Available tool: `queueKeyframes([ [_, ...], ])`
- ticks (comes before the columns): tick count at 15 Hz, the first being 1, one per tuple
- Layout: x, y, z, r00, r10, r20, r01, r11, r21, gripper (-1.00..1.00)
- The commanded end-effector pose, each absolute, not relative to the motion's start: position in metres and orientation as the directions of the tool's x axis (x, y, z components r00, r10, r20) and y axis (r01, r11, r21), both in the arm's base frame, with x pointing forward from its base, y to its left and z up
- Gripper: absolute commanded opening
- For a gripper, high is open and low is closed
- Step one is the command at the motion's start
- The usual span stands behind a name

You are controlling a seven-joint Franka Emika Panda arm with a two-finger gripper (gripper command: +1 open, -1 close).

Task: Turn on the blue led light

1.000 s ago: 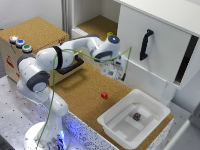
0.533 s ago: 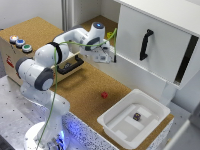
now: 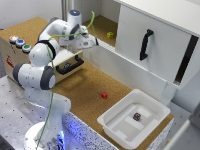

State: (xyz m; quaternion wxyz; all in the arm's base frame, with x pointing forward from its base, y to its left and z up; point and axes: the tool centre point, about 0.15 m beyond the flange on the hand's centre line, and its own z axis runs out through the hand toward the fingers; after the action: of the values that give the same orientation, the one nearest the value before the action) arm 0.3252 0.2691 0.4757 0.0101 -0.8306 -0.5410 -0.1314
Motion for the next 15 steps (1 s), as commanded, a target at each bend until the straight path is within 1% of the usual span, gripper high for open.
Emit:
queueKeyframes([
  [1, 0.283, 0.391, 0.514, 0.365, 0.927, 0.089, 0.919, -0.373, 0.124, 1.0],
  [4, 0.255, 0.443, 0.525, 0.269, 0.96, 0.075, 0.958, -0.275, 0.08, 1.0],
  [7, 0.217, 0.487, 0.531, 0.162, 0.986, 0.045, 0.983, -0.165, 0.085, 1.0],
  [9, 0.19, 0.509, 0.526, 0.1, 0.995, 0.024, 0.992, -0.102, 0.07, 1.0],
  [11, 0.18, 0.525, 0.519, 0.061, 0.998, 0.008, 0.995, -0.062, 0.08, 1.0],
  [12, 0.182, 0.534, 0.516, 0.054, 0.999, 0.002, 0.996, -0.054, 0.075, 1.0],
  [13, 0.187, 0.538, 0.514, 0.051, 0.999, -0.014, 0.995, -0.05, 0.092, 1.0],
  [14, 0.19, 0.539, 0.514, 0.053, 0.999, -0.014, 0.993, -0.051, 0.11, -1.0],
  [15, 0.192, 0.539, 0.515, 0.059, 0.998, -0.007, 0.993, -0.058, 0.105, -1.0],
])
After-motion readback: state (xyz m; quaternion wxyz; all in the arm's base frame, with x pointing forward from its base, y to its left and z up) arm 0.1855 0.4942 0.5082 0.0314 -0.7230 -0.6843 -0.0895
